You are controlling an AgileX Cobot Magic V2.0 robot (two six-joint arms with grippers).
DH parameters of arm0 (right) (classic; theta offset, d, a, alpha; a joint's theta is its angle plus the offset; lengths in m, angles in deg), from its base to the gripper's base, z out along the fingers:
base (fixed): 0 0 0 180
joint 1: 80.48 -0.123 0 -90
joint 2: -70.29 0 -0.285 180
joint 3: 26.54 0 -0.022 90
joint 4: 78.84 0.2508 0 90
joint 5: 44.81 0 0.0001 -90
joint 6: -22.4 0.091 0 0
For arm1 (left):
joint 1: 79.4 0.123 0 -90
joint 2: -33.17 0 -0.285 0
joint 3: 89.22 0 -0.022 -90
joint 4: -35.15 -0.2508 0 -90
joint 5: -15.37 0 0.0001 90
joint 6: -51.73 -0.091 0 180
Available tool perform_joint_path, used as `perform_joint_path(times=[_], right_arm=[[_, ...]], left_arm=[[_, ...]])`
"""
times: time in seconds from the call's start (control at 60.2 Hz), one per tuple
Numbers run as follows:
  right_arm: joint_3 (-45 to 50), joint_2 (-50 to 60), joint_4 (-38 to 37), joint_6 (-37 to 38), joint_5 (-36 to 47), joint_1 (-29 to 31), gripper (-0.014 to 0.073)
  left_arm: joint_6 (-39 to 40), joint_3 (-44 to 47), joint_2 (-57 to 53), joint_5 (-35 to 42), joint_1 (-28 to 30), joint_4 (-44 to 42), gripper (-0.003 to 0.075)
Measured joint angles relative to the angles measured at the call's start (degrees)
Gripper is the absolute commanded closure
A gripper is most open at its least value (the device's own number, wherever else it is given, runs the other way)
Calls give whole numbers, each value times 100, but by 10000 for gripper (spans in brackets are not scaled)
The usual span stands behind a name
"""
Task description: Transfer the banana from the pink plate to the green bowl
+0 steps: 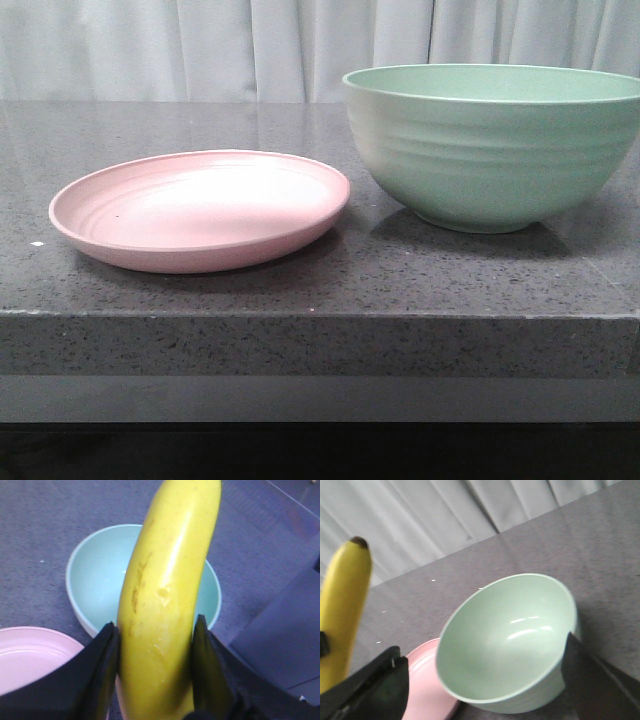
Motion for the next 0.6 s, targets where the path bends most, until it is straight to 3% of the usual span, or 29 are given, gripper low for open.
perform_joint_path(times=[0.366,0.598], right_arm=[[-621,-1228,2675,-2059,96,-1154,-37],[-1045,-2125,3854,-3162,144,-1272,-37]], left_arm=[[-9,0,0,0,-348,0,627],[-9,0,0,0,-348,0,627]])
